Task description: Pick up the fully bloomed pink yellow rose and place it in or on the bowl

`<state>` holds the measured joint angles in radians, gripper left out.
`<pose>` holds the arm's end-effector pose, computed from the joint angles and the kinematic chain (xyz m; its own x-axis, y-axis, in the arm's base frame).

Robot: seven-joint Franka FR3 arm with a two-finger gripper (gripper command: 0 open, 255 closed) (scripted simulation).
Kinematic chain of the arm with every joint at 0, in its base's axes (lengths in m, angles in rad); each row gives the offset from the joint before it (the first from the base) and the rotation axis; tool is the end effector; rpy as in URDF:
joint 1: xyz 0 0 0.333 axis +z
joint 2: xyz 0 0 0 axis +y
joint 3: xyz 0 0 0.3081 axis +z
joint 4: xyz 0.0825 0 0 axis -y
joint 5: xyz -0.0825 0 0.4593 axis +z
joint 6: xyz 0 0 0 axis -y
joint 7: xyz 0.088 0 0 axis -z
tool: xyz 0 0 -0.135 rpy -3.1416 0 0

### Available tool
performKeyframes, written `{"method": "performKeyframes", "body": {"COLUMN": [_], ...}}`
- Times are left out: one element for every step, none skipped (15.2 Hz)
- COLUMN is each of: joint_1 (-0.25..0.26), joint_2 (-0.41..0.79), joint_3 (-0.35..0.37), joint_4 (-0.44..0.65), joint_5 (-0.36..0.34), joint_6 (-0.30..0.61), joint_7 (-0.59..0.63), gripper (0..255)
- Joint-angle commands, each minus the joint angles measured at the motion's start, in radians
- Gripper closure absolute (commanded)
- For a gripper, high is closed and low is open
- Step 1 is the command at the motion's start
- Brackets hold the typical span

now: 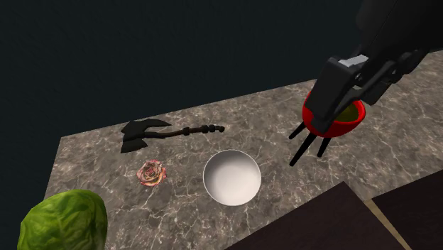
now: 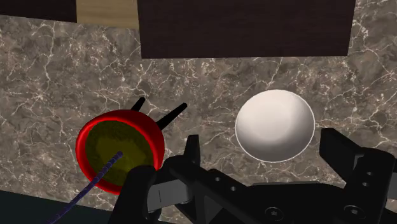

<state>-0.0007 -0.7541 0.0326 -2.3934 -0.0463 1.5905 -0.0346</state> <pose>0.3944 0.0072 0.5259 0.9970 0.0573 -0.0514 0.0607 -0.9959 0.0667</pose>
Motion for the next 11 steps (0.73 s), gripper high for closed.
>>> {"method": "performKeyframes", "body": {"joint_1": [0.000, 0.007, 0.014, 0.021, 0.028, 0.035, 0.041, 0.048, 0.055, 0.062, 0.069], "joint_2": [0.000, 0.023, 0.047, 0.072, 0.098, 0.125, 0.153, 0.182, 0.211, 0.242, 0.273], "joint_3": [0.000, 0.004, 0.008, 0.013, 0.017, 0.022, 0.027, 0.032, 0.037, 0.042, 0.047], "joint_4": [0.000, -0.009, -0.017, -0.024, -0.030, -0.035, -0.038, -0.040, -0.041, -0.041, -0.040], "joint_5": [0.000, 0.008, 0.016, 0.024, 0.031, 0.039, 0.047, 0.054, 0.061, 0.069, 0.076], "joint_6": [0.000, 0.029, 0.058, 0.087, 0.116, 0.144, 0.173, 0.201, 0.229, 0.256, 0.283], "joint_7": [0.000, 0.000, -0.001, -0.001, -0.002, -0.003, -0.004, -0.006, -0.007, -0.009, -0.011], "gripper": [0, 0, 0, 0, 0, 0, 0, 0, 0, 0, 0]}}
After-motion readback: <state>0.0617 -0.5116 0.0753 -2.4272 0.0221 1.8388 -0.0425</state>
